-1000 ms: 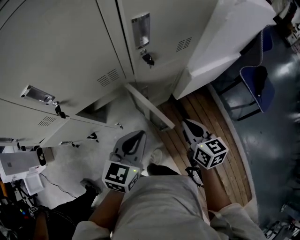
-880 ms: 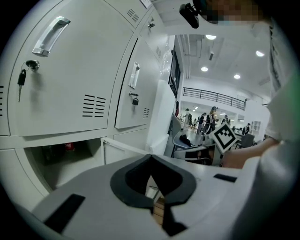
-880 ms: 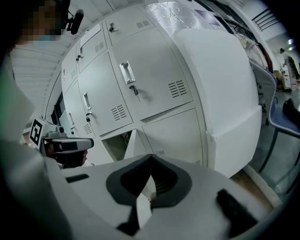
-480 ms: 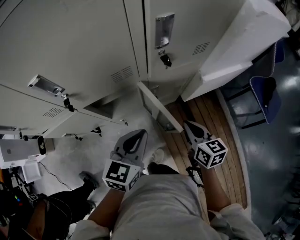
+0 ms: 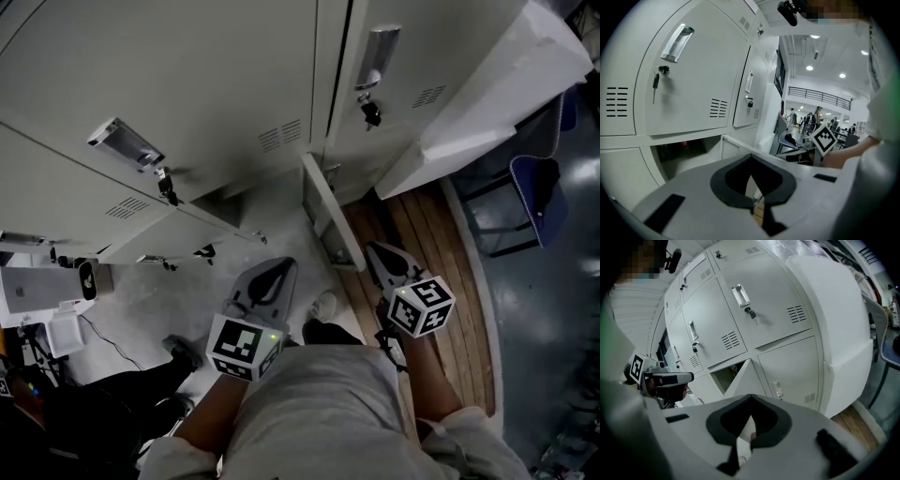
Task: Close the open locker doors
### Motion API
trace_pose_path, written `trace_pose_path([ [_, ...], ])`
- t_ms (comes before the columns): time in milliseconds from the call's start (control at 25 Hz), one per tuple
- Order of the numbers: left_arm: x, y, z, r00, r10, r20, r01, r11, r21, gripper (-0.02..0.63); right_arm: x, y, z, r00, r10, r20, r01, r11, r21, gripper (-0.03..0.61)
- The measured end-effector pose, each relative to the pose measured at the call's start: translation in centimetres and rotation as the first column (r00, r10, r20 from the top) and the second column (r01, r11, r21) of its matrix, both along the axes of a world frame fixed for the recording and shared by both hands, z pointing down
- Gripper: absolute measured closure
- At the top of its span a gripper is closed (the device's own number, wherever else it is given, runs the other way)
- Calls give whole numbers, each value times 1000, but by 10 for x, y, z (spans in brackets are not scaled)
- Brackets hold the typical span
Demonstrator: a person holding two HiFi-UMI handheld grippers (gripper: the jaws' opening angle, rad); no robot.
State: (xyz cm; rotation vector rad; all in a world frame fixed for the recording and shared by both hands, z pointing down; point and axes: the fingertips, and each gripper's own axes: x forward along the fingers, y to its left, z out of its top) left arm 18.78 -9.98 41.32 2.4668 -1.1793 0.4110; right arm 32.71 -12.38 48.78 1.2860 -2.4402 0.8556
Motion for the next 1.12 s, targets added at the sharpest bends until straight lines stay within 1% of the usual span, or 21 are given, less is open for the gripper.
trace_pose_path([
  [240, -32, 7, -5, 1000, 9, -4, -9, 1000, 4, 598, -44, 18, 0, 1000, -28, 8, 28, 999, -23, 551],
  [520, -73, 10, -7, 1000, -15, -1, 15, 1000, 7, 598, -92, 22, 1, 997, -71, 17, 71, 997, -28, 551],
  [1120, -168, 13, -3, 993, -121, 5, 121, 993, -13, 598, -191, 7, 7, 984, -176, 25, 177, 983, -41, 551],
])
